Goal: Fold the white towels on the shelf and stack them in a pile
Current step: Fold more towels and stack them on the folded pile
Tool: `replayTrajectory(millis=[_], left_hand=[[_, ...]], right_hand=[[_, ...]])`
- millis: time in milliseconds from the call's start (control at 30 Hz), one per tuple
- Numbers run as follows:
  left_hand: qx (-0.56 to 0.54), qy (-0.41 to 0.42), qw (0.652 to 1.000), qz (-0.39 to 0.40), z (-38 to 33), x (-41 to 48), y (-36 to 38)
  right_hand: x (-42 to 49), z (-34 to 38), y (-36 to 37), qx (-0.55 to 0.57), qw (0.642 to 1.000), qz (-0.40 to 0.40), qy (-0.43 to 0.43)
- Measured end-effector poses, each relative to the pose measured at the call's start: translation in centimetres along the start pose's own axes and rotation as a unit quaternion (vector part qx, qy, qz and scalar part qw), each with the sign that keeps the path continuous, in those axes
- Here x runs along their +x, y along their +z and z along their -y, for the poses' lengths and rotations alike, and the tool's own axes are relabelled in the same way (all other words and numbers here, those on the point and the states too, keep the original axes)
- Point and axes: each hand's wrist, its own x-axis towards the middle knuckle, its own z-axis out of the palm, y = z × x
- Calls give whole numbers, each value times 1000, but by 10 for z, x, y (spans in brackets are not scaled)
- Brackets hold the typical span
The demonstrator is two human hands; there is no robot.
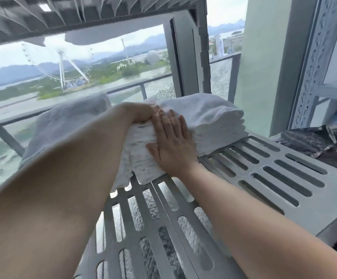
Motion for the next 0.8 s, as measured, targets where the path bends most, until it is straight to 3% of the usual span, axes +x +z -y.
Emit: replayTrajectory(millis=[200, 333, 400, 533, 667, 800], left_hand=[[99, 8, 992, -72, 3, -45, -18], [126, 53, 959, -249, 34, -78, -46], [147, 14, 945, -293, 64, -93, -55], [118, -84, 954, -262, 124, -117, -57], [84, -69, 957, -267, 155, -123, -55], [59, -39, 967, -243, 169, -119, -60]], right_hand=[[-4, 0, -8, 9, 1000, -6, -6], [0, 6, -16, 36, 998, -39, -31], [1, 18, -23, 74, 993, -61, -75], [-1, 65, -44, 156, 963, -122, -181], [-7, 118, -51, 174, 943, -121, -258], [-1, 149, -37, 140, 951, -103, -255]])
